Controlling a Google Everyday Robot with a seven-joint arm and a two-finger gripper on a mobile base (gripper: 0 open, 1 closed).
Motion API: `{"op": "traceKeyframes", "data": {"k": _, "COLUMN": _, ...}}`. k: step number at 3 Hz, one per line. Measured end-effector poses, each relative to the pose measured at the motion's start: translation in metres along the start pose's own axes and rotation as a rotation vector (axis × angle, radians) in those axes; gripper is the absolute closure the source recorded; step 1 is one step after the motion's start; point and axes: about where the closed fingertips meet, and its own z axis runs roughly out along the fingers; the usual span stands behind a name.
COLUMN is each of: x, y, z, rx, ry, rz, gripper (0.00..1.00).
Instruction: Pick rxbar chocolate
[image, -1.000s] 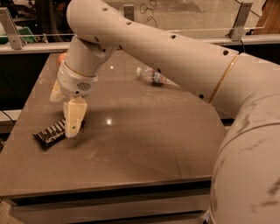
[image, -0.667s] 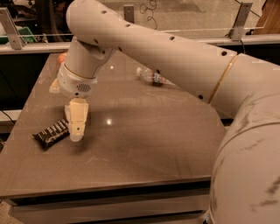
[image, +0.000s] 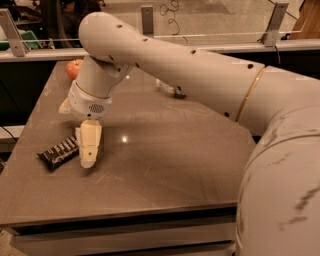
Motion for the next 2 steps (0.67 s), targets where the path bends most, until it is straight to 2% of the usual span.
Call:
{"op": "traceKeyframes", "data": {"k": 1, "x": 0.0029, "y": 0.0006, "z": 0.0007, "rx": 0.006, "ry": -0.004, "rz": 0.002, "gripper": 0.18}}
{"op": "traceKeyframes", "data": {"k": 2, "x": 0.0044, "y": 0.0008, "z": -0.0031, "rx": 0.014, "ry": -0.001, "rz": 0.005, "gripper": 0.40}}
